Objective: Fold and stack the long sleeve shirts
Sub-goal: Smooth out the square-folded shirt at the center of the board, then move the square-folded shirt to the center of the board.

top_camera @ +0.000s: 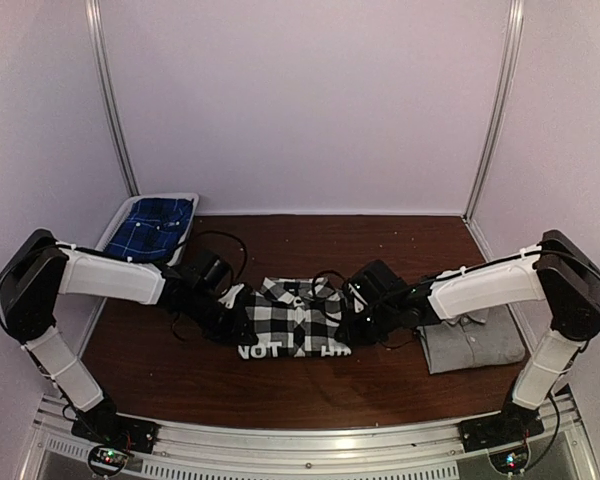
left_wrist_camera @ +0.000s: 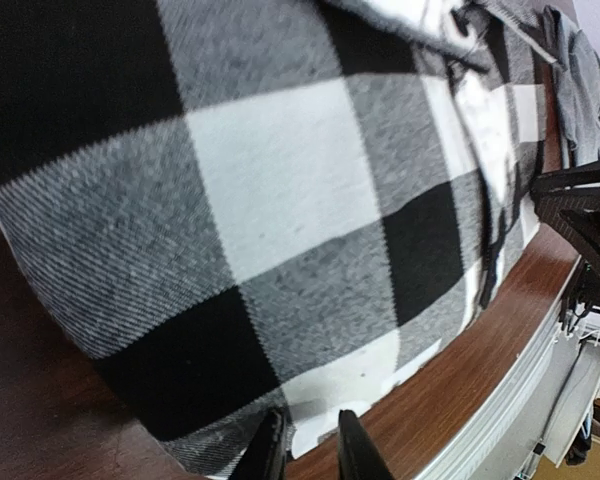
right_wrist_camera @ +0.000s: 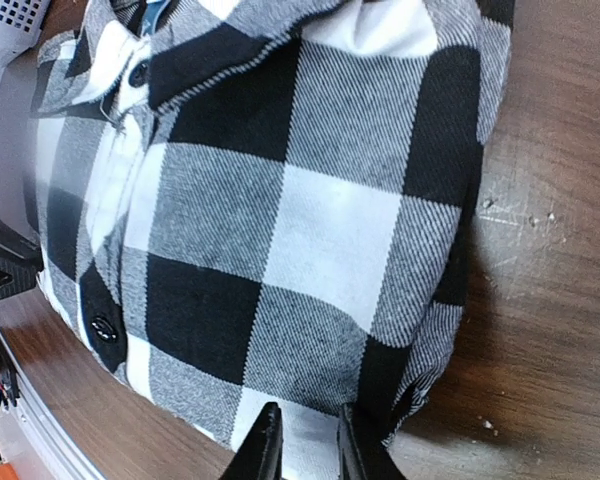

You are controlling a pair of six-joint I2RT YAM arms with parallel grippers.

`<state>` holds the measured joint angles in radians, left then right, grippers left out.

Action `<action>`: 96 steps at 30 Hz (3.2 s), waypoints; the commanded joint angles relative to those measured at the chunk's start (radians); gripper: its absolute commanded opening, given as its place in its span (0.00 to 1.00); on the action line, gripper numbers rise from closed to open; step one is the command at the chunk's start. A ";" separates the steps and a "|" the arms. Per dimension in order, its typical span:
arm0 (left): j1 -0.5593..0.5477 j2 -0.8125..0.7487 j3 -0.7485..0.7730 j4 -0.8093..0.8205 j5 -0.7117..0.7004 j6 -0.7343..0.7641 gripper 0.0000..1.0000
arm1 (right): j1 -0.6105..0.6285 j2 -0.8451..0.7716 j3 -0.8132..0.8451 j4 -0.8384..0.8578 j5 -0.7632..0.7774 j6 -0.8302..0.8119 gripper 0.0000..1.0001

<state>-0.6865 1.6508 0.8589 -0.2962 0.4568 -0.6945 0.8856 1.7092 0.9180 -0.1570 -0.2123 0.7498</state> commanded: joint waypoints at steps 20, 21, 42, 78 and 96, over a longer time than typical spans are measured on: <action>0.193 0.236 0.242 0.069 -0.055 0.084 0.17 | -0.194 0.216 0.206 0.079 0.002 -0.048 0.20; 0.195 0.231 0.242 0.064 -0.061 0.086 0.17 | -0.199 0.218 0.204 0.078 0.001 -0.048 0.21; 0.217 0.009 -0.033 0.127 0.080 0.050 0.55 | -0.200 -0.049 0.115 -0.049 0.140 -0.119 0.52; 0.238 0.033 -0.008 -0.029 0.001 0.100 0.00 | -0.201 -0.182 0.037 -0.100 0.195 -0.146 0.57; 0.436 -0.049 -0.027 -0.260 -0.142 0.248 0.00 | -0.204 -0.269 -0.070 -0.213 0.313 -0.126 0.59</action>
<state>-0.2741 1.6146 0.8356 -0.4919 0.3878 -0.4870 0.6830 1.4834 0.8783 -0.3225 0.0448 0.6094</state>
